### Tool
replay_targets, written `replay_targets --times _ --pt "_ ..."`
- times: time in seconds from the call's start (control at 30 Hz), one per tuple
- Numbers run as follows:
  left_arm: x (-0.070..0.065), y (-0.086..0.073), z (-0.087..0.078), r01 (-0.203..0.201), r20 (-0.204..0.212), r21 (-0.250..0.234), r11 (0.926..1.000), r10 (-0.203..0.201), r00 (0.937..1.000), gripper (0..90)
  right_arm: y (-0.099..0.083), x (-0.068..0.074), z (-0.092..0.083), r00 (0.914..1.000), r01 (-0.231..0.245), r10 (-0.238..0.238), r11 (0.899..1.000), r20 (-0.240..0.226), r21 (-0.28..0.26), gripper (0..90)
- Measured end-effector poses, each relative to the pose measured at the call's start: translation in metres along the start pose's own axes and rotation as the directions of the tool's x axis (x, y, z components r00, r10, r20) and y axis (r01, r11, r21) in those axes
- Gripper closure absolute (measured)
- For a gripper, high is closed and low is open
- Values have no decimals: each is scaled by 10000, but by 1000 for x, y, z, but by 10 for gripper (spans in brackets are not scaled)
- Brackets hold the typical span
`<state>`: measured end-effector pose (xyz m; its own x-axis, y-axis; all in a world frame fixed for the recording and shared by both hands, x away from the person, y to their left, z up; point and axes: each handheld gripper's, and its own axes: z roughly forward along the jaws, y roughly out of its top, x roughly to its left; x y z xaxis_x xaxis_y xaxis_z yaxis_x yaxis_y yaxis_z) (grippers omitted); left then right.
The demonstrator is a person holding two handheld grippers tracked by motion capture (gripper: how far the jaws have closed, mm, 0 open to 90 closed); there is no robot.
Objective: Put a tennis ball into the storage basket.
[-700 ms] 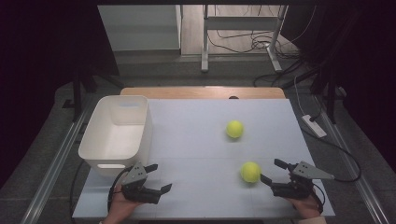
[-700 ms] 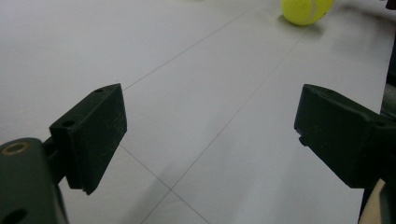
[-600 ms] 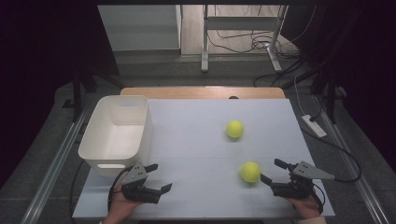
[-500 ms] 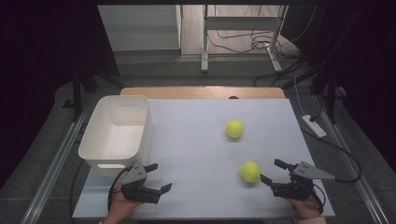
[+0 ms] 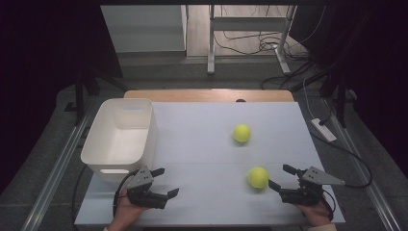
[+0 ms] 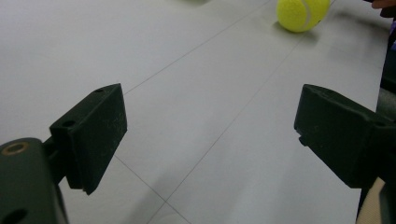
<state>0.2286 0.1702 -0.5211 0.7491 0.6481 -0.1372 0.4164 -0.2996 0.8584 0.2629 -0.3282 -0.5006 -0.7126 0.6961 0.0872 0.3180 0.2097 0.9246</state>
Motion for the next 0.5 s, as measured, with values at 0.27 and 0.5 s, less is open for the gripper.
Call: replay_targets --times 0.27,0.5 --pt "-3 4 2 -17 3 -4 10000 17 10000 108 0 1 1 10000 -15 15 10000 7 -8 141" --pt "-6 10 6 42 -65 94 9999 -42 10000 108 1 0 3 10000 -59 59 10000 -67 -16 141"
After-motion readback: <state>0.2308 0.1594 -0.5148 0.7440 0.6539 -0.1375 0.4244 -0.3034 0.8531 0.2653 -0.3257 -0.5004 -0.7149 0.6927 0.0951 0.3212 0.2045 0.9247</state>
